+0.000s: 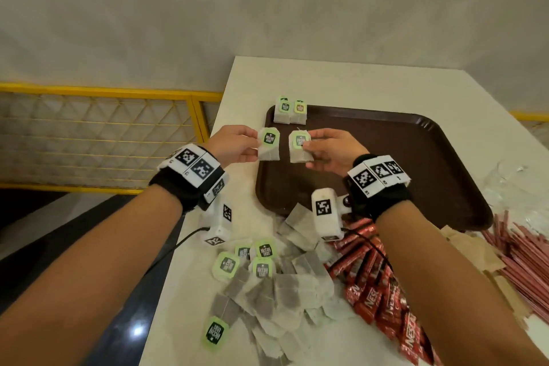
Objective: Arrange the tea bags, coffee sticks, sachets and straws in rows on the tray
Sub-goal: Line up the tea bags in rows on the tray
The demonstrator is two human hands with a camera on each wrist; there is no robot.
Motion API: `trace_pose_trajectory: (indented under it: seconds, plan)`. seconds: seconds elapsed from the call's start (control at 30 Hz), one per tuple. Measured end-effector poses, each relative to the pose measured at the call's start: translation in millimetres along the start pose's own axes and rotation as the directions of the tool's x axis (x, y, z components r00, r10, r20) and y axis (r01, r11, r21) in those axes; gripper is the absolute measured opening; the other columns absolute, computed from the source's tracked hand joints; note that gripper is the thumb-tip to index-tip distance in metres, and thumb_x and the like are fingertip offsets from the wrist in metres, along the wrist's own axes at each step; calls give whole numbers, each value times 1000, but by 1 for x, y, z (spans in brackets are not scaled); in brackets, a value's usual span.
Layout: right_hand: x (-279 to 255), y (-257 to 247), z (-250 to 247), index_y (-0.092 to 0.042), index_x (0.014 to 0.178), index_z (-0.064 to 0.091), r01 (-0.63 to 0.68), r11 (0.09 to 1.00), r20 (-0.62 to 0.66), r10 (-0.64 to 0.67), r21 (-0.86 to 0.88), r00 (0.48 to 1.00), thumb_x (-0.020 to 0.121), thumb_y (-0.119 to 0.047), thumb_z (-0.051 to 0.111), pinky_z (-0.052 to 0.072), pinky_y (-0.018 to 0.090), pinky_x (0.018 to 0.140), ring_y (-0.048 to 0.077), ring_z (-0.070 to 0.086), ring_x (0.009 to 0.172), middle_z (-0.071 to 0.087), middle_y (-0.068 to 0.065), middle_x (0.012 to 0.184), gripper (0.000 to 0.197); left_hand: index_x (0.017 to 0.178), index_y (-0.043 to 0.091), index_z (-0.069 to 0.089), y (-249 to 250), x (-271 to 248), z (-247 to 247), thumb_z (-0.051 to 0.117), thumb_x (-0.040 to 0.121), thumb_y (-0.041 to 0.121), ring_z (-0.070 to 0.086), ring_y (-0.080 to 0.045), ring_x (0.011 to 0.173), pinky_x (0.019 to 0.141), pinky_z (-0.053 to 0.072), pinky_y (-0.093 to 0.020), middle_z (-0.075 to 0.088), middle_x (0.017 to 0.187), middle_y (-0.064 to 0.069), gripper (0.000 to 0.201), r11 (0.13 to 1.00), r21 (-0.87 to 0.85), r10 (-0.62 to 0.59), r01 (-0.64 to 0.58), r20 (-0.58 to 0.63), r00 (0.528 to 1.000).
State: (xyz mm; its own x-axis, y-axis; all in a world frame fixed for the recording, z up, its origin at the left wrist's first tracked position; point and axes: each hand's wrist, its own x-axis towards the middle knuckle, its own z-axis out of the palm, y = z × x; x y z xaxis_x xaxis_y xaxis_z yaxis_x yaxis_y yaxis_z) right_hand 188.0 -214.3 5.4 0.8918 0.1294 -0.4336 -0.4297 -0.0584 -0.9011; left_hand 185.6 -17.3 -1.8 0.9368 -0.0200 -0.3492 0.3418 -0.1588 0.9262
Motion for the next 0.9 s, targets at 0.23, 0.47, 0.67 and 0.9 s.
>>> trace_pose_trajectory:
  seconds: [0.23,0.47,0.67,0.9]
  plan:
    - [62,-15,-12,-16,79,58,-72,995,-134,62,-71,989,85,-3,63,51,37,69,23,62,96,64,10,106,16,88,12,55,17,60,7,56,91,4,58,-11,70,61,46,-21,59,81,-2,8,992,117,-41,45,-40,998]
    - [112,-19,-22,-17,76,54,-95,994,-153,87,-49,984,88,0,58,49,32,62,23,61,91,62,10,99,21,96,9,56,23,108,16,57,90,5,57,-9,65,53,45,-15,60,86,-7,7,982,184,-28,41,-72,997]
    - [138,-31,-26,-17,73,55,-82,974,-184,43,-211,982,86,-3,62,44,25,54,12,53,63,58,4,75,20,97,9,59,24,140,20,60,89,8,58,-7,65,54,45,-15,61,76,-2,8,970,244,13,15,-113,994]
    - [153,-33,-20,-10,75,52,-68,964,-176,22,-259,984,88,4,57,52,24,48,13,59,49,59,5,58,20,72,15,56,25,156,21,64,84,2,60,-13,57,56,54,-17,61,77,-6,19,945,326,74,-5,-201,977]
